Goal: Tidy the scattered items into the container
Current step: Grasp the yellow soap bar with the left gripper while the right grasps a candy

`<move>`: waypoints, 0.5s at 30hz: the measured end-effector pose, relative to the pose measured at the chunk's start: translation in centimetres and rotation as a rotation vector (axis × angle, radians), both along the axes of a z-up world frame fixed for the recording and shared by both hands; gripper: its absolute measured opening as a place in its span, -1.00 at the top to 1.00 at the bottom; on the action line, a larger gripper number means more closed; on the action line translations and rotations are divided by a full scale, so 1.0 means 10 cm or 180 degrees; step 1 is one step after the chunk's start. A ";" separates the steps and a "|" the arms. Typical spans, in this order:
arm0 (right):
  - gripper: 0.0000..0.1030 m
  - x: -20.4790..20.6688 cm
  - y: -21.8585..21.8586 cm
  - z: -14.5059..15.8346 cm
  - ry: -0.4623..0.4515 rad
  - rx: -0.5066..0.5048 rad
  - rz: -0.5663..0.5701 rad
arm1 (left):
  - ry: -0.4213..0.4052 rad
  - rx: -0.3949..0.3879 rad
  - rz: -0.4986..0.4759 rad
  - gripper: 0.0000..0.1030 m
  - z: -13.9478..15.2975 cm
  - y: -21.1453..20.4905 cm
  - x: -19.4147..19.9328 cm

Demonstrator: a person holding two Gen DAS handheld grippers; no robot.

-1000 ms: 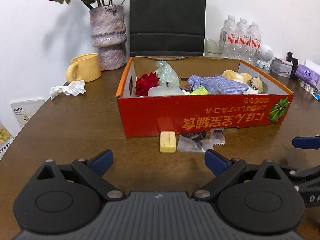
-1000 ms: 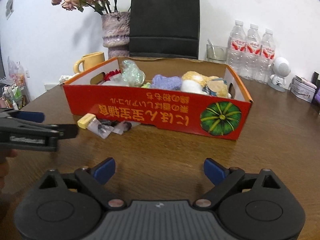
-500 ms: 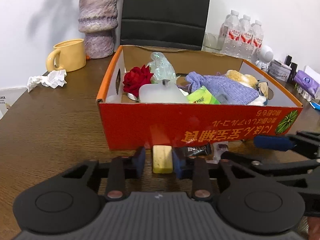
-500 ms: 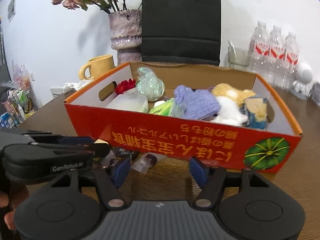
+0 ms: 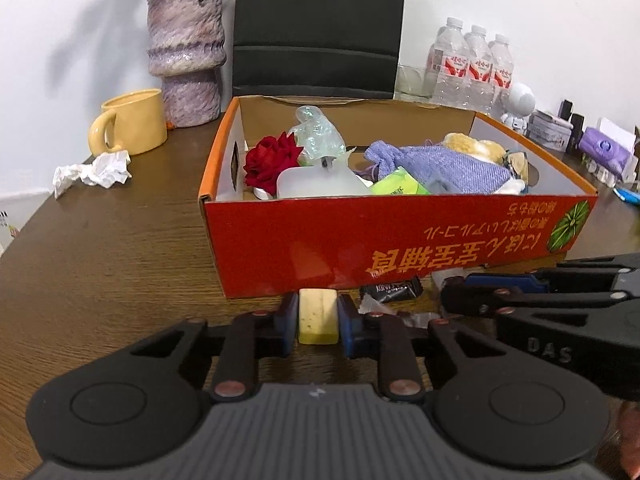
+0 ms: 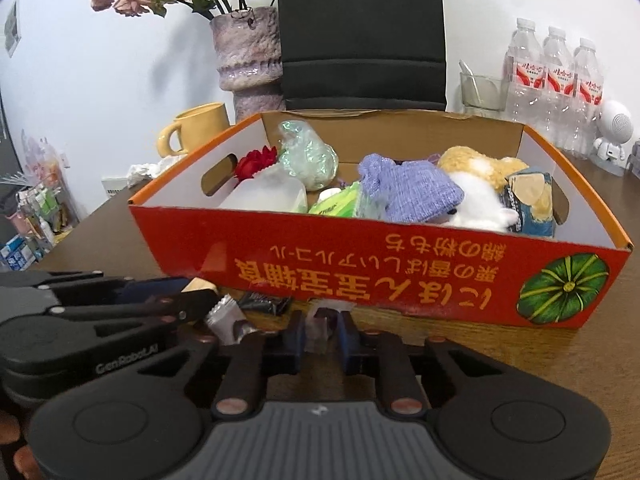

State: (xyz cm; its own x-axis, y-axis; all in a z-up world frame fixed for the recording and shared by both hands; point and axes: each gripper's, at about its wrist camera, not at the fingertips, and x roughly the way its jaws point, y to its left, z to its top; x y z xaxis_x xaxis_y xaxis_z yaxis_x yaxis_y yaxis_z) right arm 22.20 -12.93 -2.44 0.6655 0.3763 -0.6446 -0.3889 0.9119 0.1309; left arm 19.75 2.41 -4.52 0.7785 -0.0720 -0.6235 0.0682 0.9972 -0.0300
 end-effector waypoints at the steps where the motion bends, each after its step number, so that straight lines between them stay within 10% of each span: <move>1: 0.83 -0.02 -0.03 0.01 -0.0009 0.0019 -0.0002 | -0.0006 0.0021 -0.0006 0.58 0.00 -0.01 -0.02; 15: 0.82 -0.17 -0.22 0.06 -0.0031 0.0240 -0.0091 | -0.0038 0.0031 0.0000 0.58 -0.01 -0.02 -0.09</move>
